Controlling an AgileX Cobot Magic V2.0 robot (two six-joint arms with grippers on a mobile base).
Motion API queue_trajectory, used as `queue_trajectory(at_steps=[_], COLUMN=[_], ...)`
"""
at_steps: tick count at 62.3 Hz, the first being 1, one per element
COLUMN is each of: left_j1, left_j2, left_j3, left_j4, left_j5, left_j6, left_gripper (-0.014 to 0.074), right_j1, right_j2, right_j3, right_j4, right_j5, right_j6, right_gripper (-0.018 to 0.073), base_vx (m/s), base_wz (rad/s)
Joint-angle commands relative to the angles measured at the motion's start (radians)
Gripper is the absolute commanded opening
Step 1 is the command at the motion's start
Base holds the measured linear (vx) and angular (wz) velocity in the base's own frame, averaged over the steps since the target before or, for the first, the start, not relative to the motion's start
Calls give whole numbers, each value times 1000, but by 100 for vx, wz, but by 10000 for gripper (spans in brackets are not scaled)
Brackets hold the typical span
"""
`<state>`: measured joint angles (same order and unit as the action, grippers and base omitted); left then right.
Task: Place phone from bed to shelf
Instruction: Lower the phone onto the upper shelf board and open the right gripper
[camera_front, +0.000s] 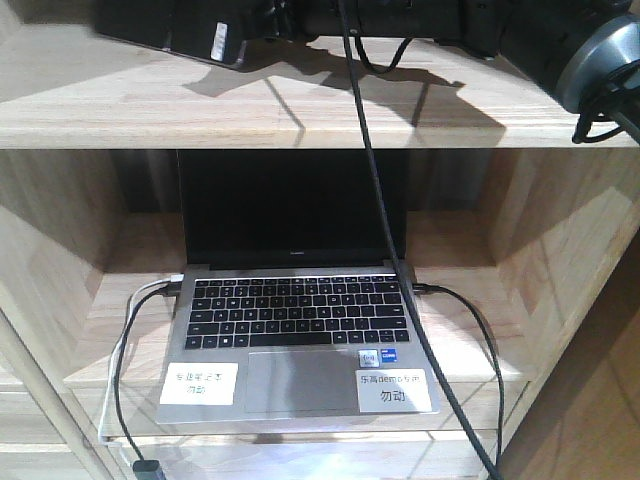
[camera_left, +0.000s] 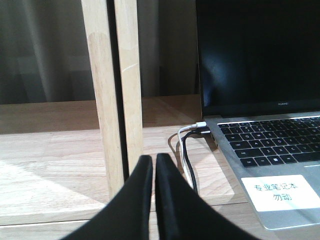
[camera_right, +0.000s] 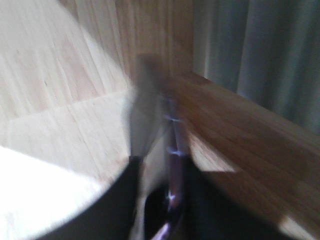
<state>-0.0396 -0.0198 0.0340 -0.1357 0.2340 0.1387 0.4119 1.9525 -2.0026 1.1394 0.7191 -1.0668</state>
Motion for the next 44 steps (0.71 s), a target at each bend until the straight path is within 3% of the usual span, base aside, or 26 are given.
queue_trajectory(at_steps=[1,10,16,29,44], left_j1=[1,1,1,1,1], left_j2=[-5,-5,-5,-5,-5], left_j3=[2,2,2,2,2], left_j4=[-10,-10,-10,-10,-10], left_j5=[-71,-71,-71,-71,-71], left_j6=[-4,-4,-4,-4,-4], left_gripper=[1,1,1,1,1], right_j1=[0,0,0,-1,-1], right_j2=[-53,-54,-56,-66,-109], right_j3=[-35,-35,-35,-35,-35], right_j4=[18,17,15,-37,-136], right_j5=[-48,-78,-79,-71,-70], right_j6=[19,42,42,49,136], right_gripper=[424,601,661,656,622], base_vx=[0,0,0,0,0], base_wz=[0,0,0,0,0])
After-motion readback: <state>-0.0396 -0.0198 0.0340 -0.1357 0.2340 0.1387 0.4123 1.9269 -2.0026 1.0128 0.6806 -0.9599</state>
